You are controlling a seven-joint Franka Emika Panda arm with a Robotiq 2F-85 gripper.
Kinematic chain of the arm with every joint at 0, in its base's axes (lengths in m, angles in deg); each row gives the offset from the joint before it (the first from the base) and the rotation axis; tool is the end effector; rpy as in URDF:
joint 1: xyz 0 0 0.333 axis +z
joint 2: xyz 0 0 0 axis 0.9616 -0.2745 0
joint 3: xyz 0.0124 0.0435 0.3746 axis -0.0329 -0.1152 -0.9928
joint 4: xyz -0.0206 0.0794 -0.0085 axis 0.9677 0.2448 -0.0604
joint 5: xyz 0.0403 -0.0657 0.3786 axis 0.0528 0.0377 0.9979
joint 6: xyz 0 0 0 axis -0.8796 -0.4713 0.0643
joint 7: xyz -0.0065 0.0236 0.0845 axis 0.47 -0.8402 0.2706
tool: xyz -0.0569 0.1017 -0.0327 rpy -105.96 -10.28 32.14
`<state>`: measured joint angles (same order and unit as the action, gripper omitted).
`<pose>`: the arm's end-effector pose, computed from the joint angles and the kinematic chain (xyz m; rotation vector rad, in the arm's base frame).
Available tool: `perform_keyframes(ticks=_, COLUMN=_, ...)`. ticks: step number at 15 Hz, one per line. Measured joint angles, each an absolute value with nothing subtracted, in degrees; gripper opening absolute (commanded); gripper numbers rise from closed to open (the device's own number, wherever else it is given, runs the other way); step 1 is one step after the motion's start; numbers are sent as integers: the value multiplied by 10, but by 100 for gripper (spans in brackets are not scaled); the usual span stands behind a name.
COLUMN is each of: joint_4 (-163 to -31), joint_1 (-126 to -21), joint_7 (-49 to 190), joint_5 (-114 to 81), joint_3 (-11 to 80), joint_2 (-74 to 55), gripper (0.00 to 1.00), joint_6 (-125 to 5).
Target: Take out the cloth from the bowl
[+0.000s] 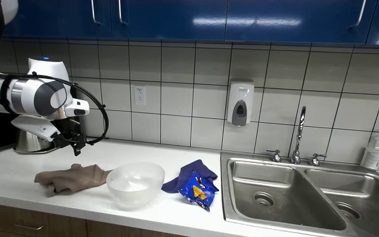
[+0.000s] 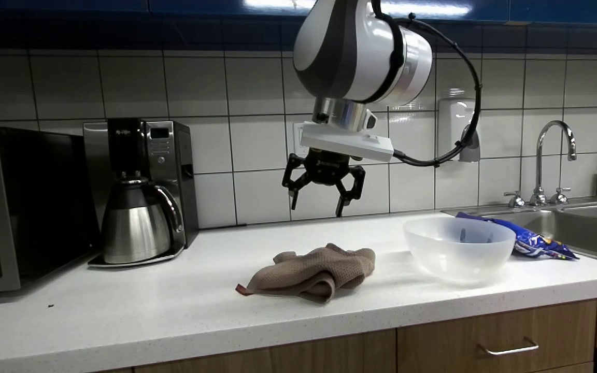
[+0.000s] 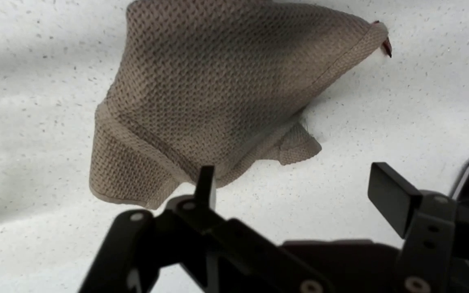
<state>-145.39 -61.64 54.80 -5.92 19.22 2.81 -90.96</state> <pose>0.4789 0.1993 0.3608 -2.9008 0.1208 -0.4544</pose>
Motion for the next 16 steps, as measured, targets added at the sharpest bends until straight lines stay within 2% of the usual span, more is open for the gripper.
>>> perform_keyframes(ticks=6, joint_4=-1468, joint_1=-608, joint_7=554, joint_5=-14, joint_3=184, joint_2=104, gripper=100, joint_6=-844)
perform_keyframes(ticks=16, joint_4=-1586, joint_1=-587, joint_7=559, joint_5=35, joint_3=182, joint_2=277, gripper=100, joint_6=-790)
